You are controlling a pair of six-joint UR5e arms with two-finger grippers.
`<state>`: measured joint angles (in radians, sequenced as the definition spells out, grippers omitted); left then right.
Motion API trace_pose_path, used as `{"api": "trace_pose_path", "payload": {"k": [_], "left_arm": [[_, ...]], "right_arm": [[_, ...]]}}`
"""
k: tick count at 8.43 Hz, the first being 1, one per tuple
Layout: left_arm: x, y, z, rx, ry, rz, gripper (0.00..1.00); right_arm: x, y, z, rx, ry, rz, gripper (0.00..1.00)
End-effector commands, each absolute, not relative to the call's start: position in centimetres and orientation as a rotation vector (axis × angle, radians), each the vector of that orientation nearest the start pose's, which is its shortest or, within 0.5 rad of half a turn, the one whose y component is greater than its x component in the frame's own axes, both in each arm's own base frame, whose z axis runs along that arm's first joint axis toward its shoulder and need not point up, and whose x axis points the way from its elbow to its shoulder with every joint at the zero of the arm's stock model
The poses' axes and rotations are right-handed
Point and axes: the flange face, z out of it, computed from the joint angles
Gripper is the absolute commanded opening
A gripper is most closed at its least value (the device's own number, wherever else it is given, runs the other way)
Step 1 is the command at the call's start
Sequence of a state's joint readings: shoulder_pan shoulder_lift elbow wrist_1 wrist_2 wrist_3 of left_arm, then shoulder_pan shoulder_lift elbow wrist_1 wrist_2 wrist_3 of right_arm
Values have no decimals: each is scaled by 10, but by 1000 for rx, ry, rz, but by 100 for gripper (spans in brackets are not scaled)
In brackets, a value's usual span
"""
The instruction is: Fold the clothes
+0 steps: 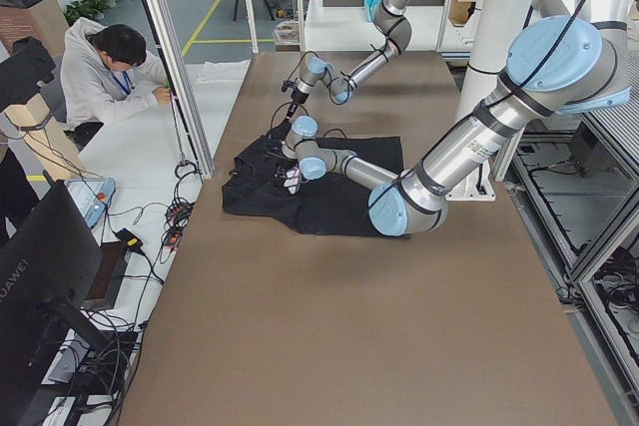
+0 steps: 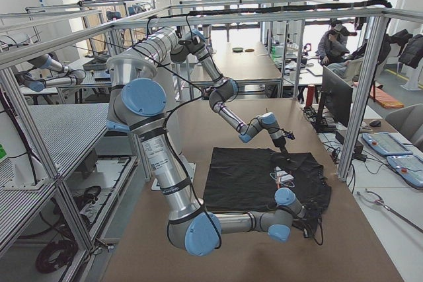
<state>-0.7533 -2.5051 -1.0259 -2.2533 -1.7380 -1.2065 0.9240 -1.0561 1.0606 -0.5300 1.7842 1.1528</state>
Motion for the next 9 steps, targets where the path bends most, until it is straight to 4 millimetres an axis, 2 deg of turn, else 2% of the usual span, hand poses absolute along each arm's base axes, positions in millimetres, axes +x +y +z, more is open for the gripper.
{"api": "trace_pose_path", "payload": {"k": [1,2,4,6,7,8,9], "left_arm": [[530,-660,226,445,988,-255,100],[520,-661,219,455,1000,-245,100],[490,-676,251,444,975,-180,100],[474,-681,278,464,966,-153,100],[470,-683,282,471,961,-148,100],[468,-684,283,471,959,-151,100],[468,-684,283,471,959,-151,100]], "right_arm": [[-347,-648,475,495,-987,414,0],[-346,-648,450,496,-1020,445,0],[-351,-656,384,472,-1029,503,0],[-364,-673,317,445,-1053,630,0],[-387,-667,292,424,-1071,658,0],[-413,-665,254,425,-1051,693,0],[-440,-659,224,423,-1027,705,0]]}}
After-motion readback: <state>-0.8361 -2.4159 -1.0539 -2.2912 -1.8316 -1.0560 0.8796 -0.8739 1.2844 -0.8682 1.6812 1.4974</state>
